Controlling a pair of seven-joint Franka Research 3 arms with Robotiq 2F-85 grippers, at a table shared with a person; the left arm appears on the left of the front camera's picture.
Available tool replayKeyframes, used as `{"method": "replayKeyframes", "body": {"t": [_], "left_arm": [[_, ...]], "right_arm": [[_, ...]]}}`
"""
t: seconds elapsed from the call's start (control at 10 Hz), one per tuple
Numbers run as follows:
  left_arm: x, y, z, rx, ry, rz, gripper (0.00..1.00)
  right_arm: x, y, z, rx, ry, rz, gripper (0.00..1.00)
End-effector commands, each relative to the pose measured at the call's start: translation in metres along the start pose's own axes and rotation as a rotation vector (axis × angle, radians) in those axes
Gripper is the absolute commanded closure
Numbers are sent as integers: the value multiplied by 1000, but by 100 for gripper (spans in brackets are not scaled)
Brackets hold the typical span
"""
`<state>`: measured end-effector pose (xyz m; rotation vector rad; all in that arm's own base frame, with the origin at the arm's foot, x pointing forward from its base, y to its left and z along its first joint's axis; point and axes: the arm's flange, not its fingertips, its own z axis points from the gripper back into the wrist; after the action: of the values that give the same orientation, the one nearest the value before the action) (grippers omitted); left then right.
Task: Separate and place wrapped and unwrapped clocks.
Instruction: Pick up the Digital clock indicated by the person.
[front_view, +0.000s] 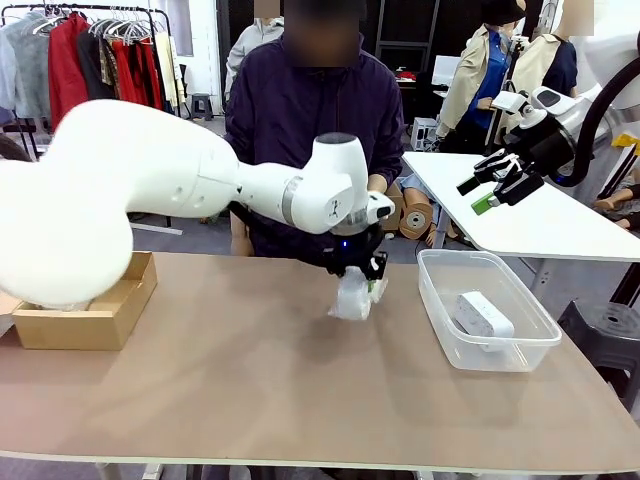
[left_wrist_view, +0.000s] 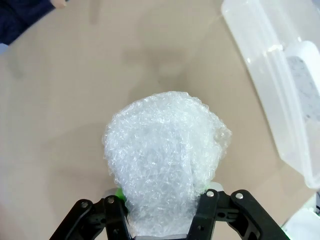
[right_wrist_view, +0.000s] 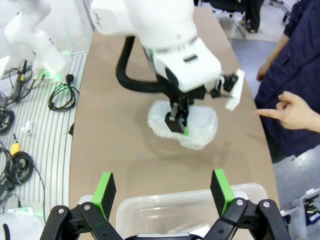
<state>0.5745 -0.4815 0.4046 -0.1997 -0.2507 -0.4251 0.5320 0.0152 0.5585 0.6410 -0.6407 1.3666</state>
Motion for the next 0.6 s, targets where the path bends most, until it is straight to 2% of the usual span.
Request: {"method": "replayKeyframes", "body": {"t": [0.0, 0.2, 0.5], "left_arm": [[-26, 7, 54, 45, -3, -64, 100], [-38, 1, 117, 35, -33, -49, 100], [-45, 5, 190, 114, -59, -18, 100]], "right_arm": [[2, 0, 1, 2, -2, 3, 0], [2, 0, 1, 2, -2, 3, 0], [2, 0, 1, 2, -2, 3, 0]]}}
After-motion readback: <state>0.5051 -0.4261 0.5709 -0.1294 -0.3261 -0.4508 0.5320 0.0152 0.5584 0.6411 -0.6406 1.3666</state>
